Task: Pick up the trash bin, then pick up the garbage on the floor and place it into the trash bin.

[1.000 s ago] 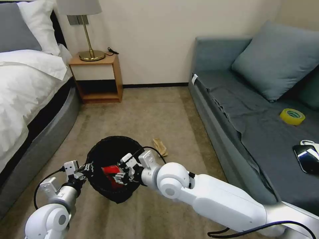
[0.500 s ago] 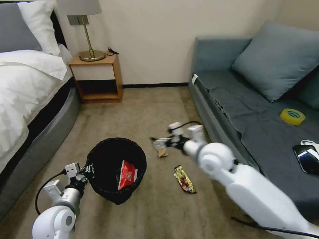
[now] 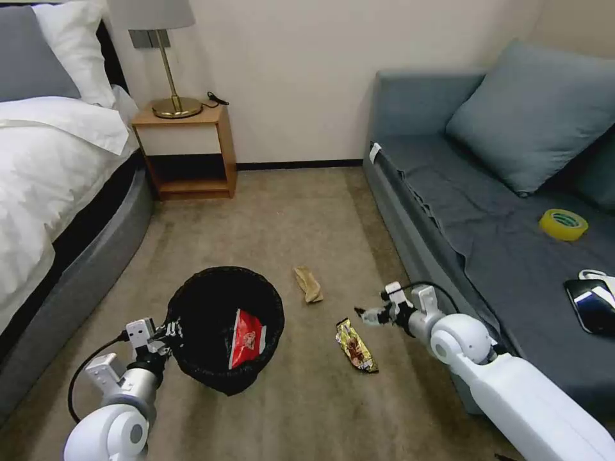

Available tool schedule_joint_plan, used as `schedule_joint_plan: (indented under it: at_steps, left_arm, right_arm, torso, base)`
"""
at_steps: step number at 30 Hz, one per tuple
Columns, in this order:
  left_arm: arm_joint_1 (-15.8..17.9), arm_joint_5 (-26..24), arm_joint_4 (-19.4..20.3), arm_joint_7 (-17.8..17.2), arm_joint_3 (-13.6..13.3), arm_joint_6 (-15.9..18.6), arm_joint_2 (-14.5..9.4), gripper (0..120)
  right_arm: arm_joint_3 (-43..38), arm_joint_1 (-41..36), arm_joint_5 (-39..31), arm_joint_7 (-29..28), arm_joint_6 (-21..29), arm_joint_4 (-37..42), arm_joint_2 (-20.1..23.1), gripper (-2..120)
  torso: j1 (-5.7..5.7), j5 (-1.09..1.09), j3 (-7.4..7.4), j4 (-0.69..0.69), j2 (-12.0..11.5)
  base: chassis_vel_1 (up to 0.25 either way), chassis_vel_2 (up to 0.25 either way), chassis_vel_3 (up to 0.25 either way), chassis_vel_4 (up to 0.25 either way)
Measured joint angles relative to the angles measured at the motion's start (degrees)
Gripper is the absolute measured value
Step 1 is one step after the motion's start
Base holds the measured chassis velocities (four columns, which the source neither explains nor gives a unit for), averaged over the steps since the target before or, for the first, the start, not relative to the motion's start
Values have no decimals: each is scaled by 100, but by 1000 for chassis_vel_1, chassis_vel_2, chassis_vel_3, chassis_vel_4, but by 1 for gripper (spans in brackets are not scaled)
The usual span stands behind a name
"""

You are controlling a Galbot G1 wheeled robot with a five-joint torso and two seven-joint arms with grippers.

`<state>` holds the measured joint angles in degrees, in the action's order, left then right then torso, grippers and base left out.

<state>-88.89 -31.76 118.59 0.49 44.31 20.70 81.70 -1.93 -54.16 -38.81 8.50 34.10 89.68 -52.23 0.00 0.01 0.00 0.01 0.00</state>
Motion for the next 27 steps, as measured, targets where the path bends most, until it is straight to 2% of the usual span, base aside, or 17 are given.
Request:
schedule_joint_plan:
  at_steps: [6,8,12,14,17,20,27]
  left_arm:
    - [-31,-13,18,49,32,-37,7,4]
    - [-30,-17,16,51,38,-41,6,4]
    - [-26,-43,-24,93,73,-71,-16,4]
    - [-26,-44,-28,97,76,-73,-17,4]
    - [-27,-43,-73,138,88,-107,-22,4]
    - [-27,-41,-97,162,98,-121,-28,4]
    - [16,-34,-217,200,128,-138,-85,4]
  right_arm:
    - [177,115,169,1123,-203,-958,-106,100]
    - [210,152,213,1193,-253,-1070,-130,100]
    - [379,474,101,1531,-428,-1817,-324,100]
    - [395,498,88,1551,-438,-1864,-334,100]
    - [658,859,362,1899,-671,-2564,-467,100]
    - [776,1036,558,2090,-833,-2937,-557,100]
    - [946,1285,786,2258,-1043,-3449,-789,100]
  torso:
    - [0,-1,0,-1,0]
    - [0,0,0,-1,0]
    - [0,-1,0,-1,0]
    - [0,-1,0,-1,0]
    - [0,-1,0,0,0]
    - [0,-1,0,0,0]
    - [0,-1,1,0,0]
  base:
    - [0,0,0,0]
    - [0,0,0,0]
    - [0,0,0,0]
    - [0,0,0,0]
    - [0,0,0,0]
    - [0,0,0,0]
    - [0,0,0,0]
